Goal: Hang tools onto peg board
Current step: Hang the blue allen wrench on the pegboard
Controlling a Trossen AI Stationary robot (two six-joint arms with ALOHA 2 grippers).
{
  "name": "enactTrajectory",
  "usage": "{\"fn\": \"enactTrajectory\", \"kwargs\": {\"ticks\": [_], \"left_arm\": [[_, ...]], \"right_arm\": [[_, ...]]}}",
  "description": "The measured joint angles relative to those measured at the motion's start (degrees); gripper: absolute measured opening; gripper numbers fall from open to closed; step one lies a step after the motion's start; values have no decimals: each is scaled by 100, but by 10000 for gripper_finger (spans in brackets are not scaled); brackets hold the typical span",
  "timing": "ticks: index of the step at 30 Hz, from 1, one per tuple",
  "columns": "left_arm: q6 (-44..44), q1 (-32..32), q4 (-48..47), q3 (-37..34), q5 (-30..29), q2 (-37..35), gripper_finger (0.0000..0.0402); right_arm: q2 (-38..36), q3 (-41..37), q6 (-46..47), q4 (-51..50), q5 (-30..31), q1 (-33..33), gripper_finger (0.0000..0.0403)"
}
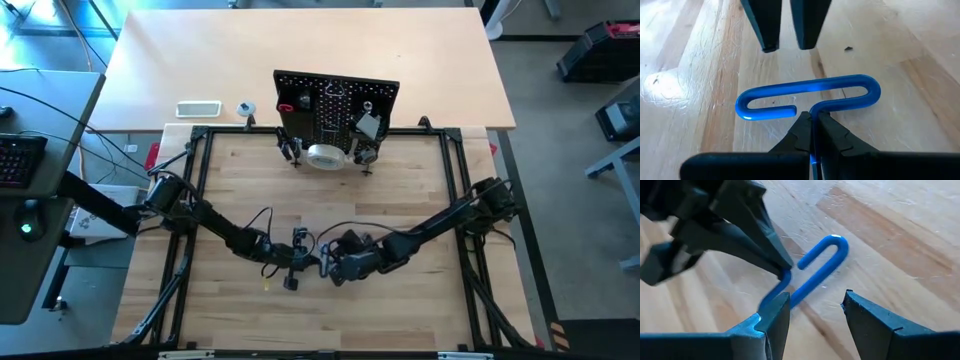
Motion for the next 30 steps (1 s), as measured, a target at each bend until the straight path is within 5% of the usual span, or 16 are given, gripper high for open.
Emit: {"fn": "enactTrajectory", "kwargs": {"ticks": [18,30], "left_arm": [[-2,-72,18,4,-278,-11,1],[-35,-76,195,11,-315,-13,1]], "right_arm": [[-4,2,-683,-573,182,2,183],[-773,7,-1886,743,58,4,183]]}}
